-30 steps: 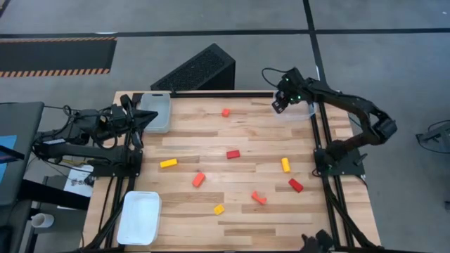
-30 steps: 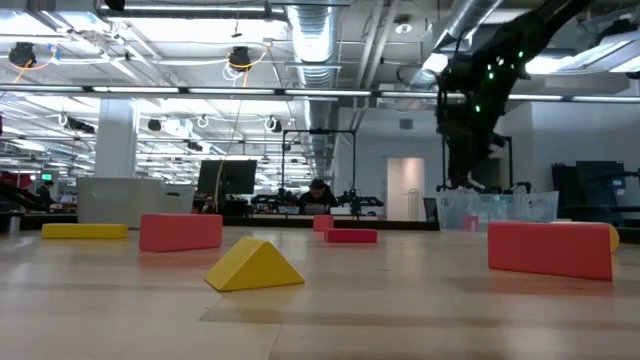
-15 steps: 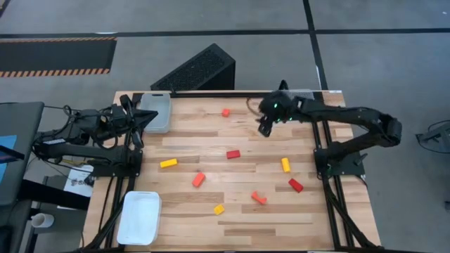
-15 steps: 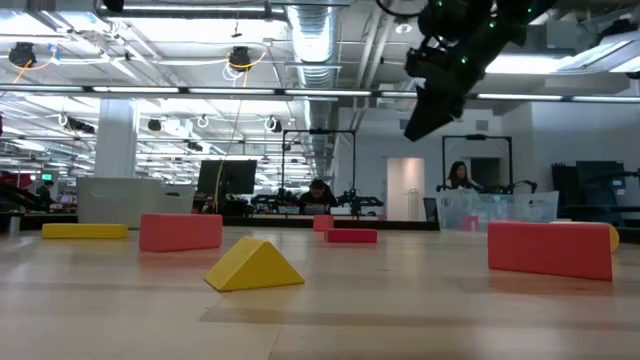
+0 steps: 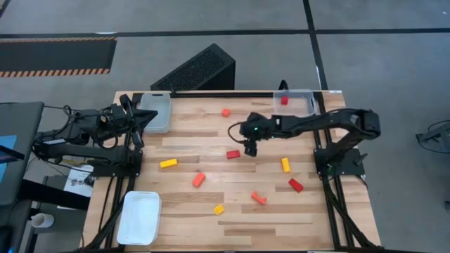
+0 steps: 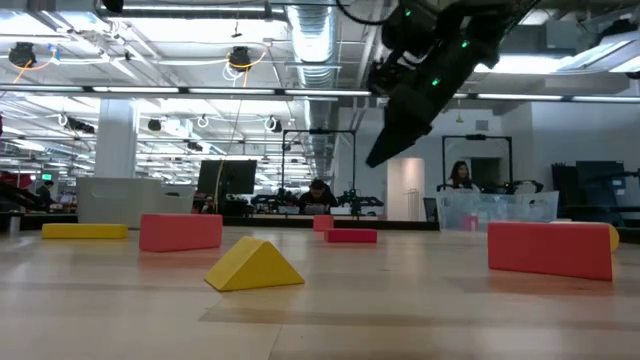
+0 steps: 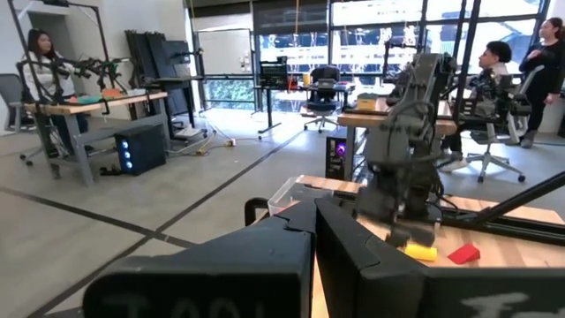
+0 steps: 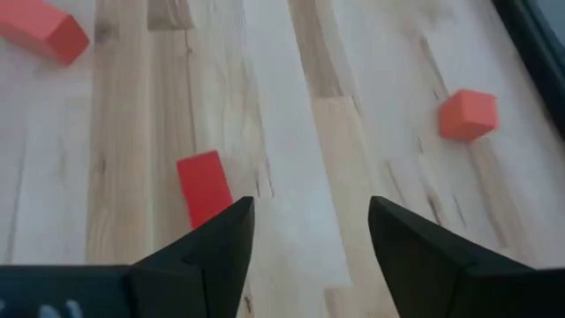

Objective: Sort & place blocks by color
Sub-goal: Put the left yellow block into the gray bin

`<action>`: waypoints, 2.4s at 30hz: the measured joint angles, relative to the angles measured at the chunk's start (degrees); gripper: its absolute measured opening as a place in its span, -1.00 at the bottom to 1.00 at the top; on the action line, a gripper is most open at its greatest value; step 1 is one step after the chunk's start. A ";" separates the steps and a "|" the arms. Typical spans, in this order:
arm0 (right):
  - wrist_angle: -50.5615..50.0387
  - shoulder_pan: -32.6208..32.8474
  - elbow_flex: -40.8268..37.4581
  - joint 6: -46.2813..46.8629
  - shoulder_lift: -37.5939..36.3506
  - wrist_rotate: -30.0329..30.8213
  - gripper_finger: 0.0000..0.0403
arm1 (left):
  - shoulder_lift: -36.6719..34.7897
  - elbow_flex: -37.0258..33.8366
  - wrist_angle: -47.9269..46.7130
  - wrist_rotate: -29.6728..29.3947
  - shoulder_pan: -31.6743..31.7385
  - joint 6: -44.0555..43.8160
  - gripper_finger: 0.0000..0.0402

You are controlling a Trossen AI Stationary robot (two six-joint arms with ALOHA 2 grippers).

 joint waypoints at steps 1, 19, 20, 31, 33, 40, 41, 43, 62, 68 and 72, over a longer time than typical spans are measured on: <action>0.95 -0.14 0.00 0.06 0.96 -0.01 0.30 | 0.00 0.00 0.01 0.00 0.00 0.00 -1.00; -1.92 -14.29 18.99 1.67 19.92 -4.46 0.45 | 0.00 0.00 -0.01 -1.03 -0.01 0.08 -1.00; -2.32 -14.35 20.26 1.22 20.73 -4.46 0.45 | 0.00 0.00 -0.03 -1.11 0.01 0.08 -1.00; -4.36 -13.69 24.53 -0.66 22.02 -4.15 0.45 | 0.00 0.00 -0.34 -1.51 0.01 0.29 -1.00; -4.30 -13.70 24.55 -0.66 22.02 -3.94 0.45 | 0.00 0.00 -0.57 -1.28 0.01 0.24 -1.00; -4.42 -13.76 24.55 -0.64 22.02 -2.95 0.45 | -0.01 0.00 -2.97 -1.15 0.01 0.01 -1.00; -4.47 -13.83 24.55 -0.64 22.02 -2.97 0.45 | -0.02 0.00 -3.05 -1.16 0.01 -0.07 -1.00; -5.34 -14.04 24.55 -0.62 22.02 -2.98 0.45 | 0.00 0.00 -3.12 -1.16 0.01 -0.16 -1.00; -21.76 2.49 24.55 -3.59 20.12 0.95 0.45 | 2.52 0.00 -6.13 -1.70 0.01 -1.74 -1.00; -23.44 4.54 23.36 0.59 16.45 2.92 0.45 | 10.30 0.77 -6.28 -1.01 0.01 -1.83 -1.00; -21.84 5.85 19.93 1.98 10.96 6.46 0.45 | 14.65 1.38 -6.38 -1.08 0.05 -2.01 -0.95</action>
